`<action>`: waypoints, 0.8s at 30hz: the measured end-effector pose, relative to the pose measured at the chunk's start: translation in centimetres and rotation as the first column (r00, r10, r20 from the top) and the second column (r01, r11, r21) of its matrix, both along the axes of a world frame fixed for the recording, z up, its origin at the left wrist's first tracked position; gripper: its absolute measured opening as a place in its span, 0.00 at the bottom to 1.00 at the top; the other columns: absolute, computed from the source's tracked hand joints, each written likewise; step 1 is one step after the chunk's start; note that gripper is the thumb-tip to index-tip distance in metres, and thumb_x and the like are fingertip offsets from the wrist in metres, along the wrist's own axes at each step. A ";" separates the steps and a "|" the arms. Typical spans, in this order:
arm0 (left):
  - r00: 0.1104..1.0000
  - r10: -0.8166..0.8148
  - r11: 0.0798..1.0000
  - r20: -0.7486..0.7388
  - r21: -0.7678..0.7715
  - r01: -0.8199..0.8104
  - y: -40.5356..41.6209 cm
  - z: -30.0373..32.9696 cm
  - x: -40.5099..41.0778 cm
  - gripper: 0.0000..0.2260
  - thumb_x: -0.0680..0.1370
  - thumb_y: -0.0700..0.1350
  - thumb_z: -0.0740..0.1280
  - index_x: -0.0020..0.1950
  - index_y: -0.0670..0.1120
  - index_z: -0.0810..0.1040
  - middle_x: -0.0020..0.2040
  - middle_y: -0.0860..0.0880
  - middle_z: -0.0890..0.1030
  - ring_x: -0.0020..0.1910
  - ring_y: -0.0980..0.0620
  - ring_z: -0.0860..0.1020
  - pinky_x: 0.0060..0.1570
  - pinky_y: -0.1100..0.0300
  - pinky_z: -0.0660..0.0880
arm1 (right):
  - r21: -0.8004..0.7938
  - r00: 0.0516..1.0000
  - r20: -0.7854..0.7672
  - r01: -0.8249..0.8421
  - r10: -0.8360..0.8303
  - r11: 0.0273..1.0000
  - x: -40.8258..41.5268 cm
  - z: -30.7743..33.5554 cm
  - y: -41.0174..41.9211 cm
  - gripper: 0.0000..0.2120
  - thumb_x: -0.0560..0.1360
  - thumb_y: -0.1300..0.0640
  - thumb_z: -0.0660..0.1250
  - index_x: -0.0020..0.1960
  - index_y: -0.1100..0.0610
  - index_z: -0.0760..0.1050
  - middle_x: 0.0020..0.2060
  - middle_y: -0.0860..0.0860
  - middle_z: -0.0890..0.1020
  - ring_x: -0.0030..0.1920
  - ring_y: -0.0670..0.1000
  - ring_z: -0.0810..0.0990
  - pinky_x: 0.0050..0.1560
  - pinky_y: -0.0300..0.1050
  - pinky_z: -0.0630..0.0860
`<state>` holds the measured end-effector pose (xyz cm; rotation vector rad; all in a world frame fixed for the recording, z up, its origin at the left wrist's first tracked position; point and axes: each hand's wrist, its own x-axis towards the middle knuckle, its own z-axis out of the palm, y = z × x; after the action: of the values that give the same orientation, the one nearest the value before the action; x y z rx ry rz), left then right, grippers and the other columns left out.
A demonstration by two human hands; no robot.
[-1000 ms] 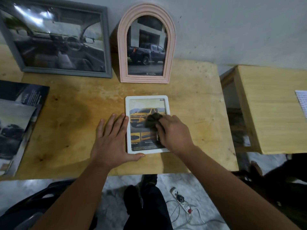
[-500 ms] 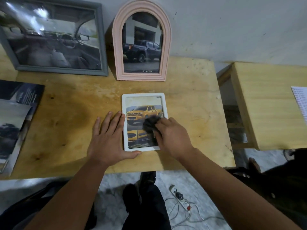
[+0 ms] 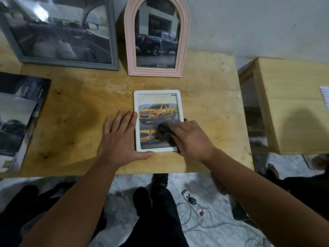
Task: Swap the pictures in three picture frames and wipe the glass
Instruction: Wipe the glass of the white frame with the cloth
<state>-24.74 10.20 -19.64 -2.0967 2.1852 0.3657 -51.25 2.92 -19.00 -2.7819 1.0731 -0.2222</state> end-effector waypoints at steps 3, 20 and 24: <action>1.000 -0.005 1.000 0.001 0.001 0.005 0.0 0.0 0.1 0.65 0.60 0.88 0.48 0.85 0.45 0.49 0.85 0.48 0.51 0.84 0.45 0.45 0.79 0.36 0.47 | -0.018 0.996 0.077 0.042 -0.041 0.999 0.3 -0.5 3.3 0.13 0.79 0.57 0.65 0.58 0.61 0.81 0.47 0.56 0.83 0.44 0.59 0.78 0.46 0.54 0.72; 1.000 0.006 1.000 -0.025 0.016 -0.006 -0.1 0.1 0.2 0.65 0.61 0.88 0.49 0.85 0.45 0.49 0.85 0.48 0.51 0.84 0.46 0.44 0.79 0.36 0.48 | 0.355 0.981 0.118 0.100 -0.151 0.929 3.8 4.5 -4.5 0.15 0.81 0.52 0.60 0.62 0.52 0.80 0.51 0.51 0.82 0.51 0.55 0.79 0.48 0.48 0.75; 1.000 0.013 1.000 -0.028 0.015 -0.013 -0.1 0.1 0.2 0.64 0.62 0.87 0.51 0.85 0.46 0.48 0.85 0.49 0.49 0.84 0.45 0.43 0.79 0.36 0.48 | 0.184 0.997 -0.070 -0.023 0.036 0.983 4.2 2.4 1.2 0.16 0.78 0.48 0.58 0.56 0.54 0.81 0.51 0.51 0.79 0.51 0.57 0.75 0.47 0.53 0.70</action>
<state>-24.55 10.13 -19.56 -2.1113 2.1778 0.4135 -47.04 4.12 -16.64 -2.6572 1.0120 -0.0165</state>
